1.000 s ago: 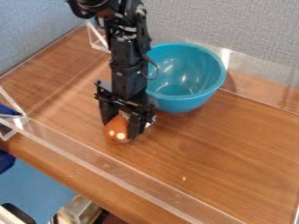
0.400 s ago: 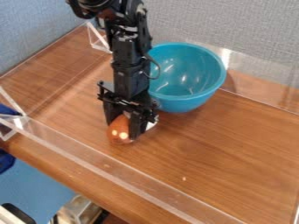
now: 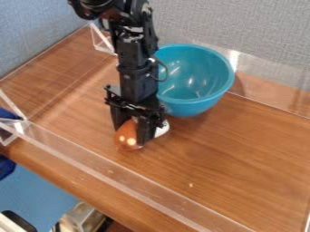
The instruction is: Put the mushroom in the blue bowl
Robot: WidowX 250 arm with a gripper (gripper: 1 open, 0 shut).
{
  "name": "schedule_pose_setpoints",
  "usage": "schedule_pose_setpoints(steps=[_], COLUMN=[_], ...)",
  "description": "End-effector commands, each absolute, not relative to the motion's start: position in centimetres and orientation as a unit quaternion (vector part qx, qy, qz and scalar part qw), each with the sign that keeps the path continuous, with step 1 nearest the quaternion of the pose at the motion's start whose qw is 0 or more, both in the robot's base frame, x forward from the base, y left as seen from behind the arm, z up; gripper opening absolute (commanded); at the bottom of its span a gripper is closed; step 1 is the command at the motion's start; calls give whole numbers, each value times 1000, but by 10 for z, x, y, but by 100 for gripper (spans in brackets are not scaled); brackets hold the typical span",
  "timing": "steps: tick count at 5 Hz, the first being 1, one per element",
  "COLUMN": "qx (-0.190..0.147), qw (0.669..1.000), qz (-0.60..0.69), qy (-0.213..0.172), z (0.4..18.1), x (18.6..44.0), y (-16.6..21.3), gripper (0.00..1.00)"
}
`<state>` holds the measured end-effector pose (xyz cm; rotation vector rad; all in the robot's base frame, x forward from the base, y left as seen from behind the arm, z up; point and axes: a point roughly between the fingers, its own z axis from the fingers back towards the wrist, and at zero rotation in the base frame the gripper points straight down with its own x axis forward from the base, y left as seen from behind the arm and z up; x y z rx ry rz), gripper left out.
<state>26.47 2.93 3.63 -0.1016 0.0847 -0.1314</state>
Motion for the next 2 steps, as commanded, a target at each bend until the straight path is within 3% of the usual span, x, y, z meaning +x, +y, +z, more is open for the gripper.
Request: schedule_pose_setpoints(steps=[1, 2], qx=[-49, -52], qw=[995, 995], qz=[-81, -84], qy=[16, 15], z=[52, 53], x=[269, 268], y=[26, 26], gripper=[0, 0])
